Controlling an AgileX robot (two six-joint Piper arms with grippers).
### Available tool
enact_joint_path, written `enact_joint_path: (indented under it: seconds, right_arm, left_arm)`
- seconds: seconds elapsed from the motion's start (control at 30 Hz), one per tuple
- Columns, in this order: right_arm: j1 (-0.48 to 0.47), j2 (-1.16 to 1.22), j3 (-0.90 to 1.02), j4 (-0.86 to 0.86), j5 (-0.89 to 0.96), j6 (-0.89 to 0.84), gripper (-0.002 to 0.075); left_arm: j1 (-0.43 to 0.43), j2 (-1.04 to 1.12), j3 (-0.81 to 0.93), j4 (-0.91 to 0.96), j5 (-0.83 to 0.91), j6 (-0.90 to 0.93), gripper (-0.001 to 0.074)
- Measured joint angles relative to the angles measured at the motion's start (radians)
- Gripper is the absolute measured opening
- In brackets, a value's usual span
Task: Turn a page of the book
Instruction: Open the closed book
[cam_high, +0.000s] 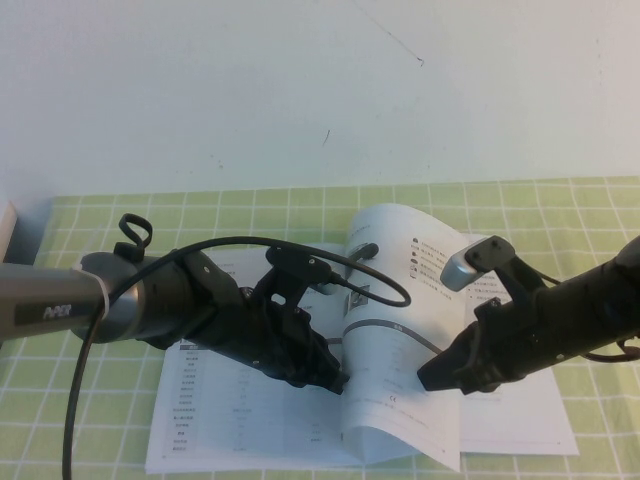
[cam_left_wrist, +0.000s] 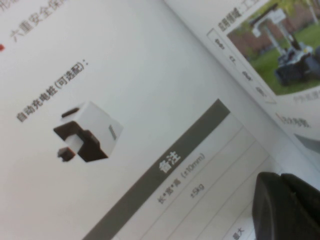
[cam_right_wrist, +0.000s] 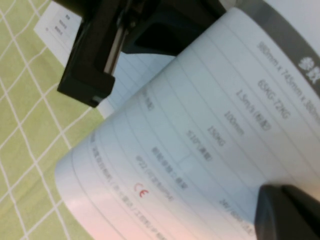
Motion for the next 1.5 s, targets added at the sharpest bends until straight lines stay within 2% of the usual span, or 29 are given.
enact_joint_path:
  seconds: [0.63,1.13,1.5]
  right_arm:
    - [0.000,0.000,0.000,0.000,-0.092,-0.111,-0.0002]
    - [0.000,0.000,0.000,0.000,-0.101,-0.122,-0.0002]
    - [0.002,0.000,0.000,0.000,-0.101,-0.124,-0.0002]
  left_arm:
    - [0.000,-0.010,0.000,0.000,-0.004,0.000,-0.0002]
    - [-0.002,-0.207,0.022,0.074,-0.083,-0.002,-0.0002]
    - [-0.002,-0.293,0.009,0.070,-0.033,0.000,-0.0002]
